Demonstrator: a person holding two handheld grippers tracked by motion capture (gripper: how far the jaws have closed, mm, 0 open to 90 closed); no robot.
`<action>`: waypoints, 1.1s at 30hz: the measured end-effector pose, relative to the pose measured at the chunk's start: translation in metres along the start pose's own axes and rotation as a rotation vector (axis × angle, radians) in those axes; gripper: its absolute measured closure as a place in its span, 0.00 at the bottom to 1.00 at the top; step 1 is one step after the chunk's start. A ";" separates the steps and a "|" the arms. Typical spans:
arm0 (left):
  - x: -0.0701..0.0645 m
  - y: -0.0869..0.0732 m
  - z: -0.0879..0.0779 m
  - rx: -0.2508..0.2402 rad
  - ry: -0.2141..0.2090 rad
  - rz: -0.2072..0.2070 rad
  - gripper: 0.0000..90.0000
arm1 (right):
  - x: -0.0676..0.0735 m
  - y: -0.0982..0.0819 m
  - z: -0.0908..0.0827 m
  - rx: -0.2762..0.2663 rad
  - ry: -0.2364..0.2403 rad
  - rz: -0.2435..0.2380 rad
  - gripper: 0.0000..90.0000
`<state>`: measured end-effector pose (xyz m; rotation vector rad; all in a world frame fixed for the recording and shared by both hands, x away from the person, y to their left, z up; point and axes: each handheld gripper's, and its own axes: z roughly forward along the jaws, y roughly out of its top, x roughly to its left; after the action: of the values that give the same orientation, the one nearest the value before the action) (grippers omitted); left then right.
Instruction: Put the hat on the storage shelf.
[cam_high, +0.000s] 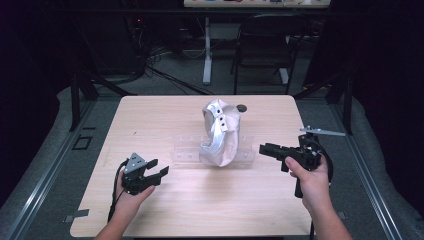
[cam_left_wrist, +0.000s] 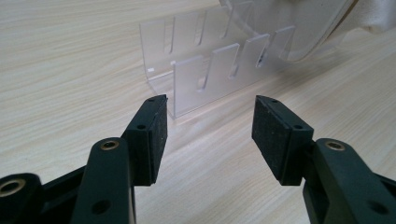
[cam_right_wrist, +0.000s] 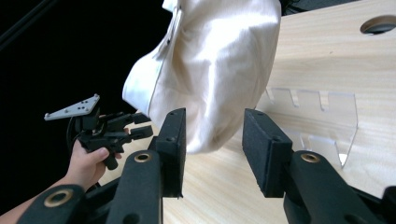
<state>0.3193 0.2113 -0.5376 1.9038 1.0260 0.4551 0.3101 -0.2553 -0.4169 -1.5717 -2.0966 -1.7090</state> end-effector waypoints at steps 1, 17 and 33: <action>0.000 0.000 0.000 0.001 0.001 0.000 0.51 | -0.001 -0.004 -0.001 -0.001 0.000 0.001 0.67; -0.005 -0.003 0.006 0.016 -0.028 0.009 0.51 | -0.021 -0.050 0.010 0.005 -0.079 -0.029 0.65; -0.018 -0.004 0.016 0.022 -0.055 0.036 0.52 | -0.040 -0.071 0.008 -0.048 -0.087 0.013 0.63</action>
<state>0.3173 0.1886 -0.5478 1.9468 0.9654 0.4110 0.2860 -0.2686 -0.4942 -1.6990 -2.0936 -1.7303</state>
